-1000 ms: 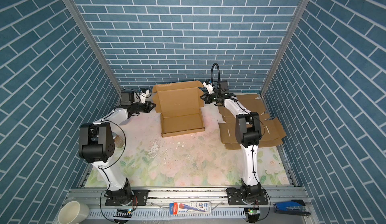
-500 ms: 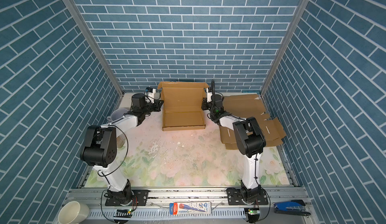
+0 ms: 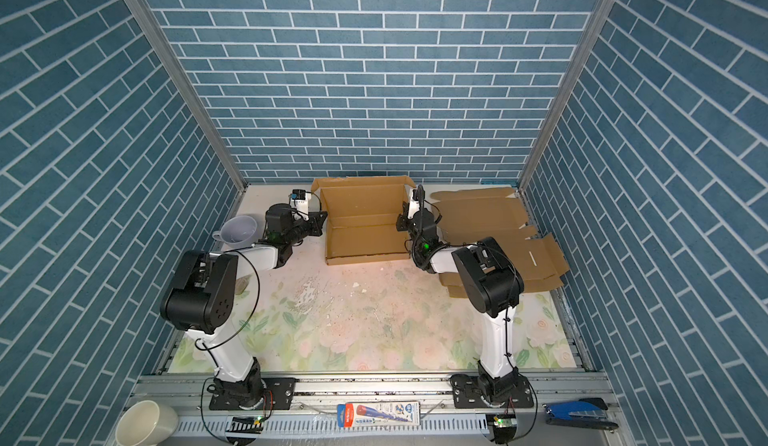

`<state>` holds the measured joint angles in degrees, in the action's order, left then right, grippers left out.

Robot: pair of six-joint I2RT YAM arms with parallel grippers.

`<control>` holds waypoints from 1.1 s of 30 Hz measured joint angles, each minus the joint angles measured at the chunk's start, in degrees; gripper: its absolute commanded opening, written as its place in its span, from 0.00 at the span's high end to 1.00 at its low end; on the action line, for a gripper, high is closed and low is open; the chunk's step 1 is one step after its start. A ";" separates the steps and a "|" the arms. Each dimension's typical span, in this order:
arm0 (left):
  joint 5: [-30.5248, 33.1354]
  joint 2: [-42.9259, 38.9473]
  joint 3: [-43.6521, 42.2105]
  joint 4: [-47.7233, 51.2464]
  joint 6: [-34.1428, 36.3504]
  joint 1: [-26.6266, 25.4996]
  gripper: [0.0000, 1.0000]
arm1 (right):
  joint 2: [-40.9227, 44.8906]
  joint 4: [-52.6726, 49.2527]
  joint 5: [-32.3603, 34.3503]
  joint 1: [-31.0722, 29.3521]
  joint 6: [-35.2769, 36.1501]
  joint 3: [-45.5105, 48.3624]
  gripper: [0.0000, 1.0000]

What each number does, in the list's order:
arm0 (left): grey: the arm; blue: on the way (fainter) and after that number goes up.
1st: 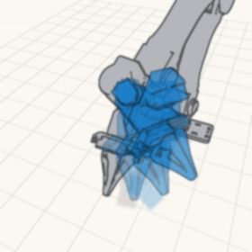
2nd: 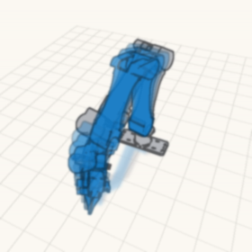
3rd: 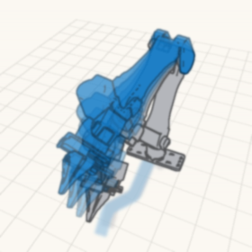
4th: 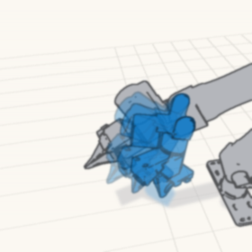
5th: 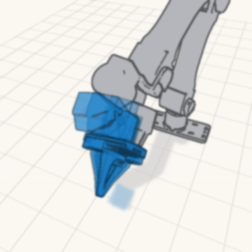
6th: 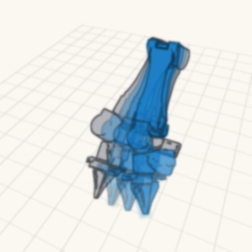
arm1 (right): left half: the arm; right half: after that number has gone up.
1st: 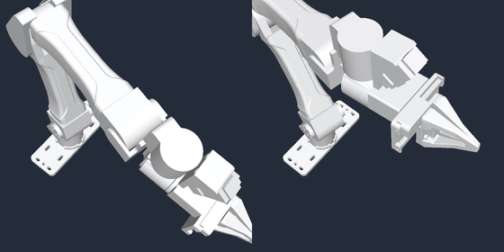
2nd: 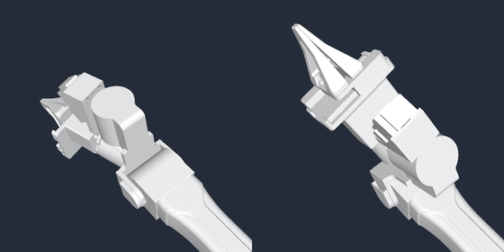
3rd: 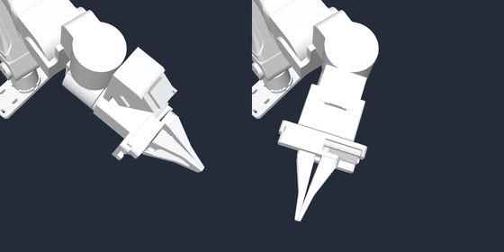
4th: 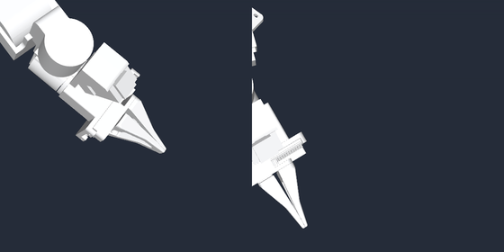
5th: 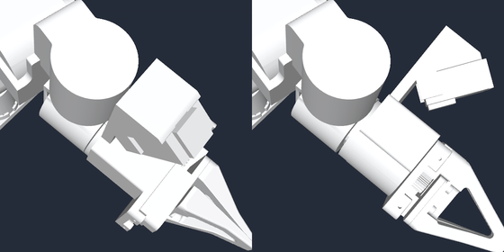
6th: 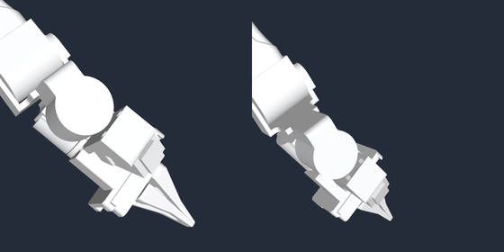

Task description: Fold the paper box

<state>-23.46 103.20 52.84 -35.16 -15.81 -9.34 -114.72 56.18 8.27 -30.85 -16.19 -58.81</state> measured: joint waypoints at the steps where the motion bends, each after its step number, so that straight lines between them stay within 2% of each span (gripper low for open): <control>1: 0.37 -0.09 -0.39 -0.48 0.02 -0.20 1.00 | 0.00 0.55 0.57 -0.22 0.00 0.33 1.00; 6: 1.84 -0.81 -3.17 -2.47 0.00 -0.98 1.00 | 0.00 4.26 2.29 -1.09 -0.02 2.78 1.00; 14: 2.86 -3.82 -7.61 -3.13 0.04 -1.40 1.00 | 0.74 10.16 1.53 -1.62 -0.07 7.98 1.00; 33: 3.08 -5.29 -12.04 -4.37 -0.02 -1.68 1.00 | 2.25 11.91 0.02 -1.97 -2.12 11.78 1.00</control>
<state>-20.38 97.91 40.80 -39.53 -15.84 -11.03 -112.46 68.10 8.29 -32.82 -18.31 -47.03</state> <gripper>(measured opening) 0.049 0.049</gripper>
